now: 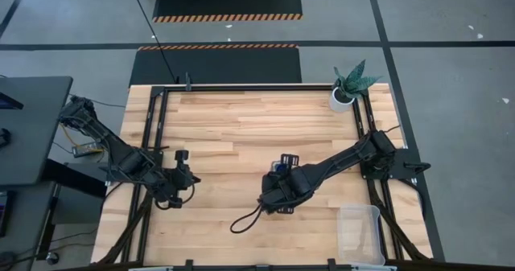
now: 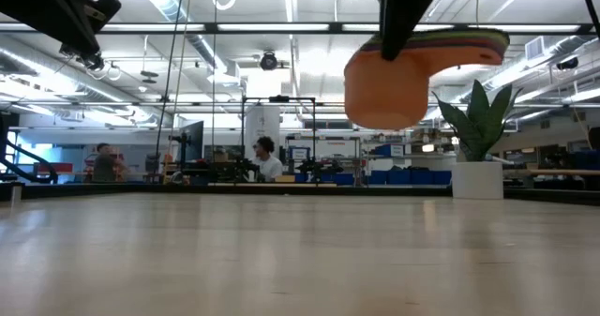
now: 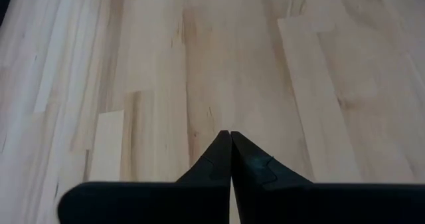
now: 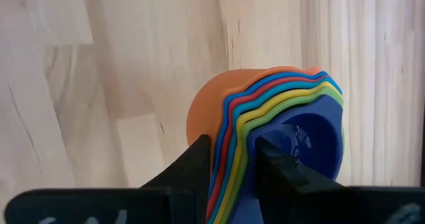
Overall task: Nest measuring cups in basket
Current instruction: Put the nested measuring cups into the transparent bin
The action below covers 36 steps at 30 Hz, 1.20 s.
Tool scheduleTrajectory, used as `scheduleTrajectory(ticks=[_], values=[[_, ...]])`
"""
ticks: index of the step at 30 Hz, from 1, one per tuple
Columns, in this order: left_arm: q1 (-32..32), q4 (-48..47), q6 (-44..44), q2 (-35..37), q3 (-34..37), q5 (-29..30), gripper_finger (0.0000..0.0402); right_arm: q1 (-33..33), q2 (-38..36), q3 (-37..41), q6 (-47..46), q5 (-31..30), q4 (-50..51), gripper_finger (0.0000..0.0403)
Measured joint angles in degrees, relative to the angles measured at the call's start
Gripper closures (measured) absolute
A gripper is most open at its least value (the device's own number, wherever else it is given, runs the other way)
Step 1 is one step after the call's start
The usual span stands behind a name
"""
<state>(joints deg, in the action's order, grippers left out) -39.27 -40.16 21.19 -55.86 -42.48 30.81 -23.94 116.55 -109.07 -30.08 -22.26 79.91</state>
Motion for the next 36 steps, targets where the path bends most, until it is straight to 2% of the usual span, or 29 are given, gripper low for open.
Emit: scheduleTrajectory(ticks=[20, 36], values=[[0.0, -0.4, 0.0, 0.0, 0.0, 0.0, 0.0395, -0.4, -0.1, -1.3, -12.2, 8.8, 4.8, 0.0304], [0.0, -0.3, -2.4, 0.0, 0.0, 0.0, 0.0395, -0.3, -0.1, -1.3, -13.8, 10.0, 7.9, 0.0305]])
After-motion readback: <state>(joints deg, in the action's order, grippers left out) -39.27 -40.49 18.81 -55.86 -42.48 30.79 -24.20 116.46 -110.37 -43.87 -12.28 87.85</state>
